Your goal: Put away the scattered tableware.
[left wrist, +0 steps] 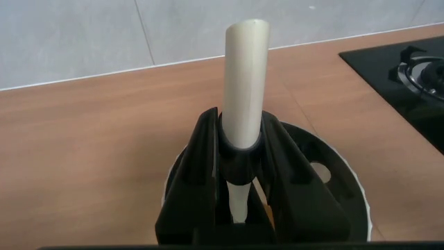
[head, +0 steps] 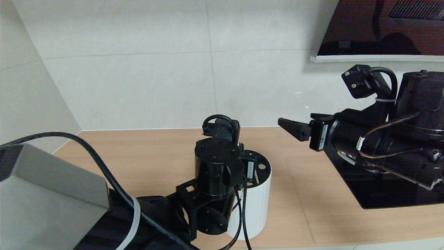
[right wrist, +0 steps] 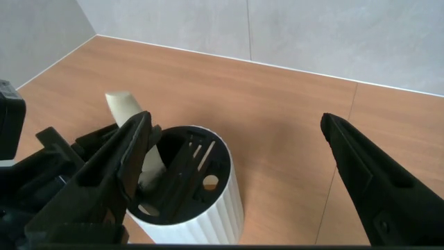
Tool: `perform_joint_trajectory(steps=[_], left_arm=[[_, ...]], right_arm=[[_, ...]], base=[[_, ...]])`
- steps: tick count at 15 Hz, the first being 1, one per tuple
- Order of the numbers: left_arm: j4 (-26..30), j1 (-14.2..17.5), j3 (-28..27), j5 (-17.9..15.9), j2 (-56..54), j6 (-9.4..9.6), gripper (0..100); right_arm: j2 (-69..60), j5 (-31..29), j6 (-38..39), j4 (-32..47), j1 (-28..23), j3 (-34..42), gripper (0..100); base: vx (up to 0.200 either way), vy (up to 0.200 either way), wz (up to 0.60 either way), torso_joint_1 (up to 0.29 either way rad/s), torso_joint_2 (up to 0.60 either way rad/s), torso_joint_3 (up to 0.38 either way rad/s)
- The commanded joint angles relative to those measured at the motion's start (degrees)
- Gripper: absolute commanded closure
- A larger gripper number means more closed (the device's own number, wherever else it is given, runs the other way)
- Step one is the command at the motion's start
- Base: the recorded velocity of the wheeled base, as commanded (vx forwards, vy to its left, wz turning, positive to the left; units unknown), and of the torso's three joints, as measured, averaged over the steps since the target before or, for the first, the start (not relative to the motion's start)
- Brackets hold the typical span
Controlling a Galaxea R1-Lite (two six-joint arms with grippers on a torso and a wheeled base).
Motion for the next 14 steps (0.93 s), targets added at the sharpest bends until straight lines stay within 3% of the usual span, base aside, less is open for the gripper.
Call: perform_joint_trajectory(steps=[1, 11, 13, 14], left_arm=[[-0.04, -0.09, 0.00, 0.05, -0.19, -0.01, 0], [-0.04, -0.09, 0.61, -0.04, -1.69, -0.01, 0], [-1.19, -0.09, 2.90, -2.06, -5.47, -0.81, 0], [-3.30, -0.09, 6.15, -6.63, -10.30, -0.98, 0]], right_arm=[[0.02, 0.00, -0.01, -0.03, 0.08, 0.07, 0], [0.02, 0.00, -0.01, -0.03, 0.08, 0.07, 0], [0.02, 0.00, -0.01, -0.03, 0.08, 0.07, 0], [-0.07, 0.00, -0.01, -0.03, 0.08, 0.07, 0]], base=[[0.000, 0.000, 0.00, 0.000, 0.00, 0.000], [0.000, 0.000, 0.00, 0.000, 0.00, 0.000], [0.000, 0.000, 0.00, 0.000, 0.00, 0.000], [0.000, 0.000, 0.00, 0.000, 0.00, 0.000]])
